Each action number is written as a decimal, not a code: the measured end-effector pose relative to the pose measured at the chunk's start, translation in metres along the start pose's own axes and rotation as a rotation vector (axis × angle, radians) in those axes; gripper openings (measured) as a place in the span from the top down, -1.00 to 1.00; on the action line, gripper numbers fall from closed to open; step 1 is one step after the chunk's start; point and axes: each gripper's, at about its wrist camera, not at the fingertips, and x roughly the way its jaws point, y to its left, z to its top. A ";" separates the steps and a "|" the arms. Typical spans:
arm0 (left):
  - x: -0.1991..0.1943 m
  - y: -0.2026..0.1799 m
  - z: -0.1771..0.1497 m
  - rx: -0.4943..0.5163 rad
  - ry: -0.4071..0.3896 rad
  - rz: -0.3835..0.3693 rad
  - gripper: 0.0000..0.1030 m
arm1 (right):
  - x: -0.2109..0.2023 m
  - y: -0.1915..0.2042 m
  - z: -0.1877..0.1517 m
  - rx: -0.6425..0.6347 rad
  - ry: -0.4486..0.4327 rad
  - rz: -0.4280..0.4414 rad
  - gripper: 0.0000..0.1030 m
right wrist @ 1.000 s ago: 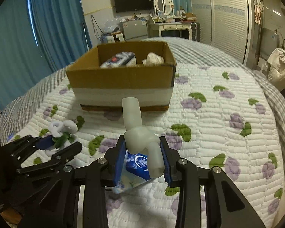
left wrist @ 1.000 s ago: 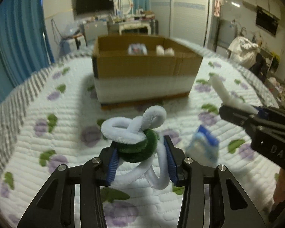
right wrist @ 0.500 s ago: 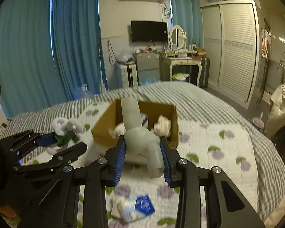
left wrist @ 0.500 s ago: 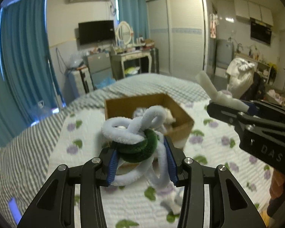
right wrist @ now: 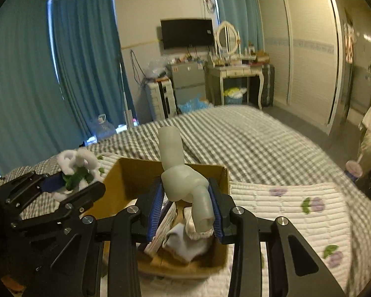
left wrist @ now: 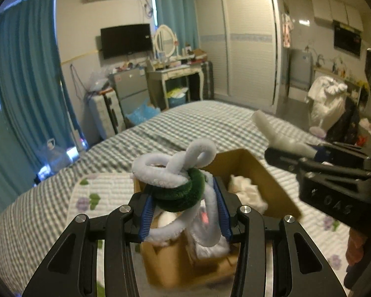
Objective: Organize soft objects
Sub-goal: 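Carry the tube and pipe-cleaner flower into the box while both tools release them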
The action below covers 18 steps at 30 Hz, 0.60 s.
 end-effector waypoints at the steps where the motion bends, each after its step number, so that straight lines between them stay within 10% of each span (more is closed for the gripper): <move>1: 0.011 0.001 0.000 0.000 0.009 0.005 0.17 | 0.018 -0.003 0.000 0.005 0.022 0.001 0.33; 12: 0.058 0.009 -0.009 -0.007 0.105 -0.008 0.12 | 0.085 -0.020 -0.010 0.064 0.080 0.029 0.18; 18: 0.027 0.000 0.003 0.015 0.052 0.045 -0.62 | 0.039 -0.024 0.007 0.077 0.013 0.011 -0.22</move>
